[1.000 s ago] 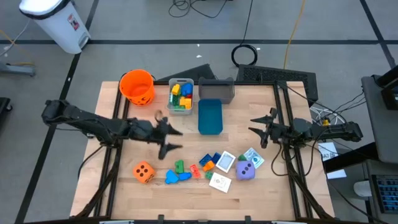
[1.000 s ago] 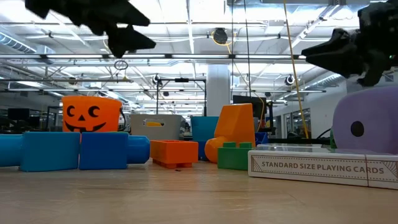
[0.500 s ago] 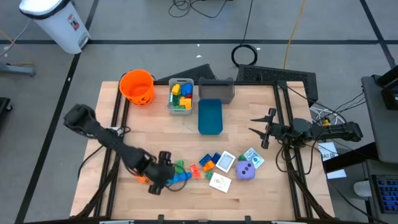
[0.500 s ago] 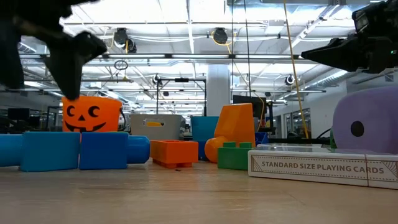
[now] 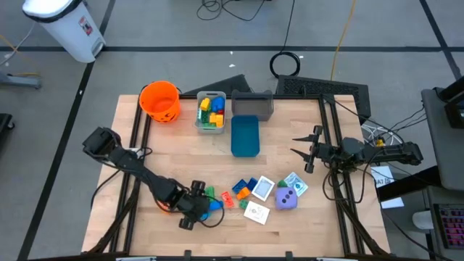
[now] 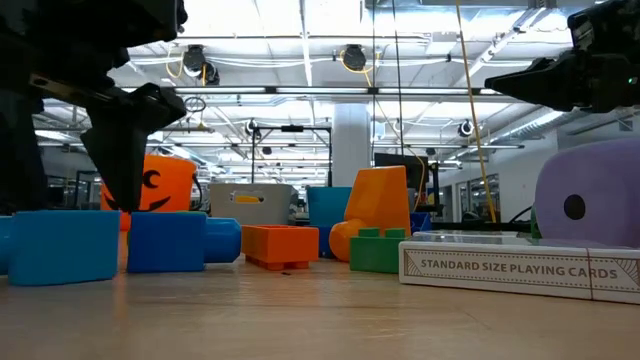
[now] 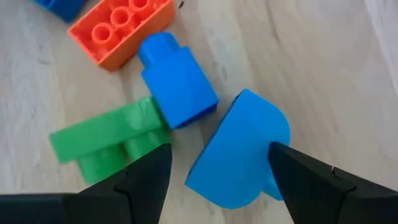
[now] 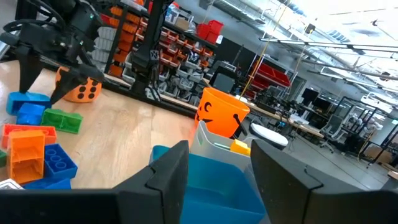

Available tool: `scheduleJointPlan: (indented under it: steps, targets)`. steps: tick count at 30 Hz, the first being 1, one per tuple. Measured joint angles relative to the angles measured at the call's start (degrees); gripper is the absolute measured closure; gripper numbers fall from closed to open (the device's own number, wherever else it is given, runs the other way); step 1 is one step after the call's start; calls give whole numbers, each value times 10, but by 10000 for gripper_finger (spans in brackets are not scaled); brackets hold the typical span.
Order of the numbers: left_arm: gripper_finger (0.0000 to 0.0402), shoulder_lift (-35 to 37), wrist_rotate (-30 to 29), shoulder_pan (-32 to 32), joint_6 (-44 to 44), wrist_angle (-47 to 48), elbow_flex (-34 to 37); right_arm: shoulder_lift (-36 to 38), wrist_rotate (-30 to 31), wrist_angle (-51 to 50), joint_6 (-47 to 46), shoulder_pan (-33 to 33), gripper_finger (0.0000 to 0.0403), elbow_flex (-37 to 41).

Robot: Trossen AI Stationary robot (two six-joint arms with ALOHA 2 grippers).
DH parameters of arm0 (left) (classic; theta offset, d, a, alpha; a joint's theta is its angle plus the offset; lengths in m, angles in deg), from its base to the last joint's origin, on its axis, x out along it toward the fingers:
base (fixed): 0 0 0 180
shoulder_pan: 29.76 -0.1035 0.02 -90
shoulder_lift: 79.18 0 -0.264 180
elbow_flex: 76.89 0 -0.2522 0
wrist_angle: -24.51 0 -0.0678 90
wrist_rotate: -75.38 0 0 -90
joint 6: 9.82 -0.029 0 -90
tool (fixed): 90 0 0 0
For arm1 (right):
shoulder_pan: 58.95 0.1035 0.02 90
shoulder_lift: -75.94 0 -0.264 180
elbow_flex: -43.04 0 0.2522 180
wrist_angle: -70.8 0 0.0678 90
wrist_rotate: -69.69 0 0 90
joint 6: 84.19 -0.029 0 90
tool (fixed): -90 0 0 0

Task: Pick & Place Toys
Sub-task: Put the blue 1 stud gamepiece into the white bin

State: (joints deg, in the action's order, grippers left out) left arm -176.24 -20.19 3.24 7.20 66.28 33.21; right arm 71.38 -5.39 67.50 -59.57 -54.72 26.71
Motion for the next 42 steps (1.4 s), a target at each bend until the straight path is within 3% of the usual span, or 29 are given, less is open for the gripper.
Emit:
scheduleJointPlan:
  steps: [11, 18, 21, 23, 27, 30, 35, 42]
  targets:
    - [124, 3, -97, -40, 36, 32, 1, 0, 0, 0, 0, 0, 234, 0]
    - [124, 20, -223, -73, 45, 43, 5, 0, 0, 0, 0, 0, 234, 0]
    - [124, 28, -252, -93, 40, 36, 4, 0, 0, 0, 0, 0, 234, 0]
    - [124, 33, -242, -103, 41, 39, 4, 0, 0, 0, 0, 0, 234, 0]
    - [124, 50, -115, -119, 54, 41, 3, 0, 0, 0, -14, 0, 234, 0]
    - [124, 52, -62, -126, 123, 41, 3, 0, 0, -1, -24, 0, 234, 0]
    - [124, 47, -41, -131, 245, 42, 3, 0, 0, -2, -29, 0, 234, 0]
    - [124, 47, -16, -146, 275, 53, 3, 0, 1, 0, -27, 0, 234, 0]
